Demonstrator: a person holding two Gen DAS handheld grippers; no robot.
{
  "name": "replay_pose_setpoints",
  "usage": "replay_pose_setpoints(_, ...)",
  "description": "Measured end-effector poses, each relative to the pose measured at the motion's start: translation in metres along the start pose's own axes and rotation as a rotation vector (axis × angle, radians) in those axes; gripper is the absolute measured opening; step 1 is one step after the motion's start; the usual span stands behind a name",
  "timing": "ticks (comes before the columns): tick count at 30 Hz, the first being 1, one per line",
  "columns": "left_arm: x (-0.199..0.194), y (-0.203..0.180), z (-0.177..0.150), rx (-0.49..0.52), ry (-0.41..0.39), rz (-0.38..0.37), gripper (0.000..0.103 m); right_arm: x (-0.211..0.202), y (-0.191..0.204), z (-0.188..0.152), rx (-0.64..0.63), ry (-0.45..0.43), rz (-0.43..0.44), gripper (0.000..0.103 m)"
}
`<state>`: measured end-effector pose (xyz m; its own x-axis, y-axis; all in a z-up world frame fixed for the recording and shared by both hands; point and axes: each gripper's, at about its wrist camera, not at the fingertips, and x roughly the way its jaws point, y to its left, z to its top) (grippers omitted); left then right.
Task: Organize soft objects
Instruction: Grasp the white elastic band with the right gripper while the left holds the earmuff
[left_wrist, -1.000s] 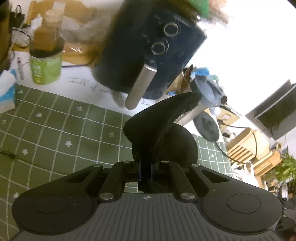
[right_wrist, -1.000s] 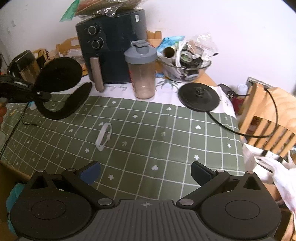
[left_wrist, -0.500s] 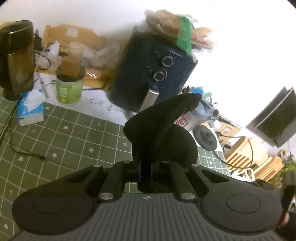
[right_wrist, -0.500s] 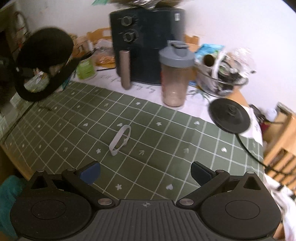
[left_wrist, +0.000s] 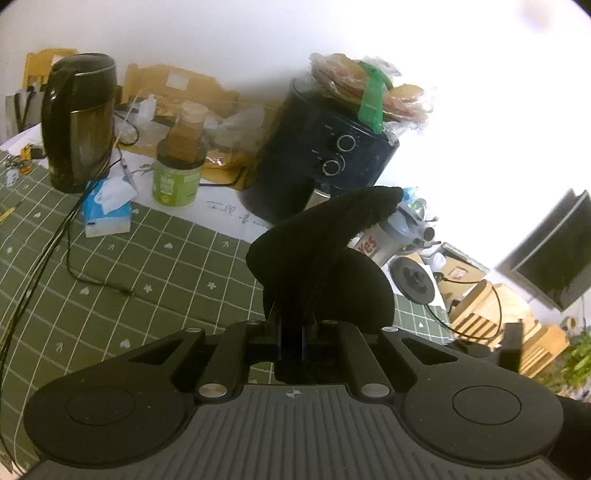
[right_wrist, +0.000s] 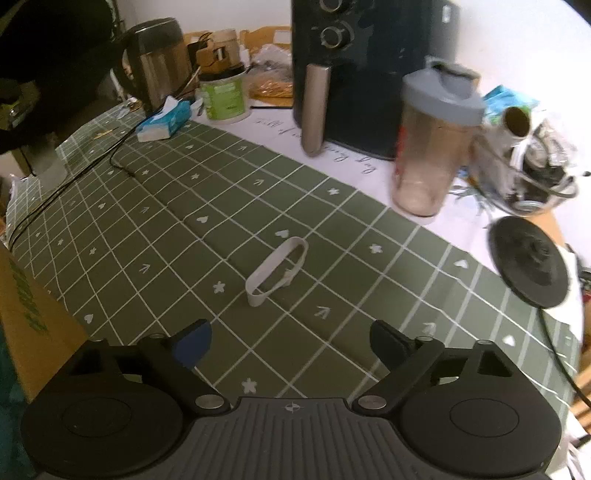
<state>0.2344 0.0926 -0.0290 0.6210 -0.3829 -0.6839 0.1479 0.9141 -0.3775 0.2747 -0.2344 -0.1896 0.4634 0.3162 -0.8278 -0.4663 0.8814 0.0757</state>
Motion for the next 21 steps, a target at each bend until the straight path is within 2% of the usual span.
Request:
replay_pose_setpoints(10, -0.027, -0.004, -0.008, -0.046, -0.045, 0.03, 0.009, 0.053, 0.006, 0.006, -0.039, 0.033, 0.064, 0.071)
replay_pose_setpoints(13, -0.032, -0.004, -0.011, -0.06, -0.051, 0.04, 0.009, 0.066, 0.012, 0.008, -0.056, 0.039, 0.075, 0.068)
replay_pose_setpoints(16, -0.035, -0.004, -0.014, -0.067, -0.055, 0.057, 0.009, 0.079, 0.015, 0.009, -0.058, 0.055, 0.085, 0.061)
replay_pose_setpoints(21, -0.038, -0.001, -0.018, -0.098, -0.054, 0.079, 0.009, 0.095, 0.018, 0.01, -0.047, 0.058, 0.07, 0.057)
